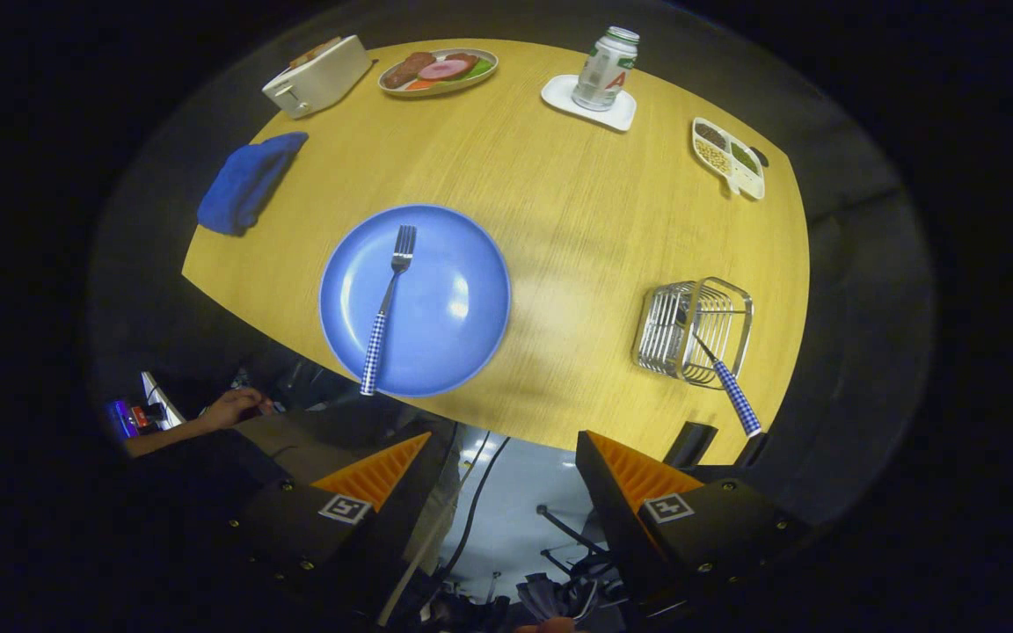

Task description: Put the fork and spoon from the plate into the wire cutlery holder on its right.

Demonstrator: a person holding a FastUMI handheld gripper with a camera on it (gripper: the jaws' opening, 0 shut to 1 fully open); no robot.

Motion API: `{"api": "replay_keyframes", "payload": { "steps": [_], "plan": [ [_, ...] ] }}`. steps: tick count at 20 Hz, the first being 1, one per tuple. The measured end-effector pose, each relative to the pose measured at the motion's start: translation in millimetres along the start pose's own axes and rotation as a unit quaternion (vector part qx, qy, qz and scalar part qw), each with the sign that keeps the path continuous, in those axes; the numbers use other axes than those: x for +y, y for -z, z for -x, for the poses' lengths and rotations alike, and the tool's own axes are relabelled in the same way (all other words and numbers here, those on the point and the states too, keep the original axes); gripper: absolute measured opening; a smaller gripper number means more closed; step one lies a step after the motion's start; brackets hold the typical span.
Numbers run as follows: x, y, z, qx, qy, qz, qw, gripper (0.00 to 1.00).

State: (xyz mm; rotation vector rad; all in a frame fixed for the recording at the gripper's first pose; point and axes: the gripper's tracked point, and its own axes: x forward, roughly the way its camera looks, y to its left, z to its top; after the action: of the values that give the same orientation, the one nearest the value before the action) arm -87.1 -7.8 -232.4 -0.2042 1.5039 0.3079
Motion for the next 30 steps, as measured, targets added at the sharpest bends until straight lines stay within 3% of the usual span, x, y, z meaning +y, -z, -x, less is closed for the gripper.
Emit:
{"api": "replay_keyframes", "payload": {
  "steps": [6, 16, 30],
  "plan": [
    [34, -13, -8, 0.001, -0.015, 0.018, 1.0, 0.96],
    [79, -27, -49, 0.021, -0.048, -0.017, 0.999, 0.97],
    [111, -46, -105, 0.045, -0.053, -0.033, 0.997, 0.98]
  ]
}}
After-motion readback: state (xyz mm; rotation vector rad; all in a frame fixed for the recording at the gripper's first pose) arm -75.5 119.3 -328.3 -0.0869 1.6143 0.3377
